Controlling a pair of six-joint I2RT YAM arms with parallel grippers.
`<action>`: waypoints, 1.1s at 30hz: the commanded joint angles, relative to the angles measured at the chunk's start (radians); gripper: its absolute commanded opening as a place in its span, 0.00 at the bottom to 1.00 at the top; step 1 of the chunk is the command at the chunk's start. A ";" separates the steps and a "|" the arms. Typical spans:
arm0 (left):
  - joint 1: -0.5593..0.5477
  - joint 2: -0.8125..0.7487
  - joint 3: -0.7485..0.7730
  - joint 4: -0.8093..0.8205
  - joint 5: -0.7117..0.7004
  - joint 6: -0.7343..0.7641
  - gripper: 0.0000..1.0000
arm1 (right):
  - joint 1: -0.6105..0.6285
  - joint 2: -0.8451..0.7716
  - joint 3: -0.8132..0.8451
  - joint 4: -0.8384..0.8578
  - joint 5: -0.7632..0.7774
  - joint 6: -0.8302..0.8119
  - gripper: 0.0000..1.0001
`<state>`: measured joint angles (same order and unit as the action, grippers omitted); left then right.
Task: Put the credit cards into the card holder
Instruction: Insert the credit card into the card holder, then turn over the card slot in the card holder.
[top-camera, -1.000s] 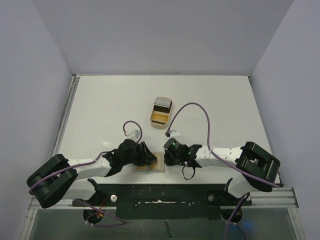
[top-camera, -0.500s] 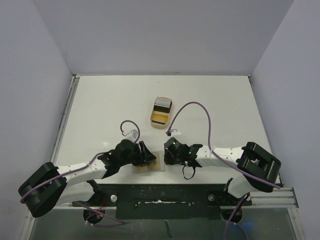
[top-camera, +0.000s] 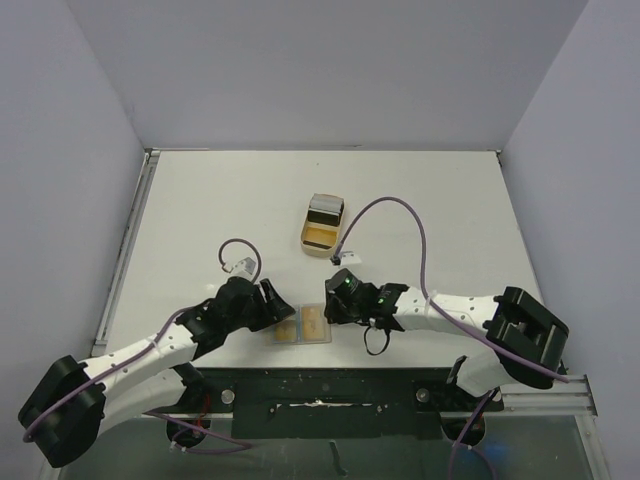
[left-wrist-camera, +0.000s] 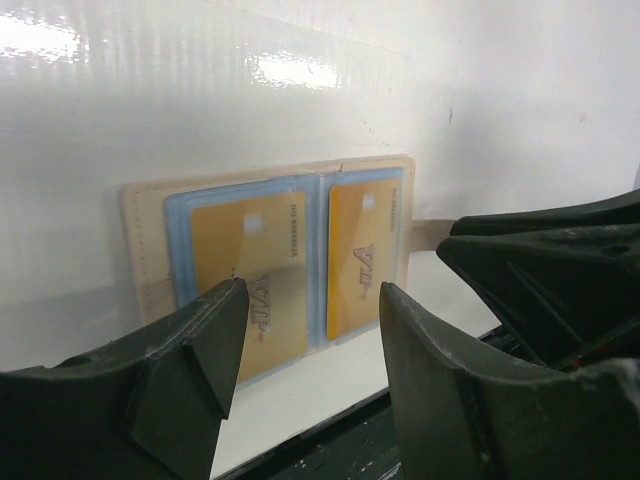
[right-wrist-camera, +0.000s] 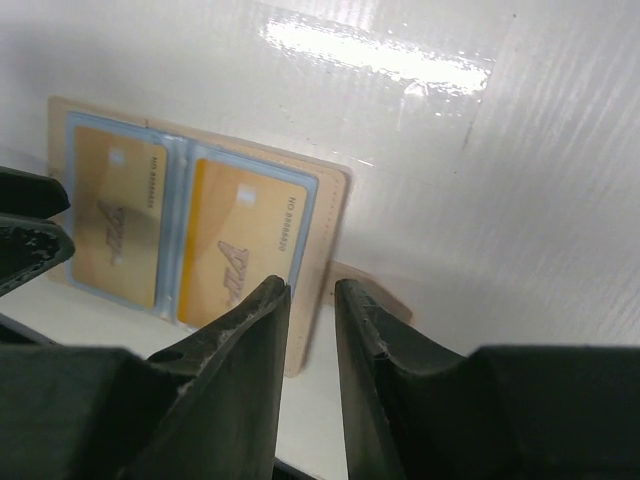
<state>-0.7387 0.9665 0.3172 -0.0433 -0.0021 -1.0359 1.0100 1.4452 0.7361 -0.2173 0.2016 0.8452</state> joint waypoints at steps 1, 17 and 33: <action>0.027 -0.044 0.014 -0.041 -0.012 -0.003 0.54 | 0.010 0.013 0.061 0.039 -0.001 -0.004 0.29; 0.052 -0.015 -0.029 -0.038 -0.025 0.013 0.55 | 0.013 0.130 0.039 0.067 -0.032 0.007 0.25; 0.054 -0.012 -0.070 0.111 0.062 -0.021 0.55 | 0.017 0.144 0.036 0.078 -0.034 0.005 0.22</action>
<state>-0.6888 0.9550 0.2619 -0.0410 0.0055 -1.0393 1.0157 1.5677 0.7723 -0.1833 0.1745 0.8452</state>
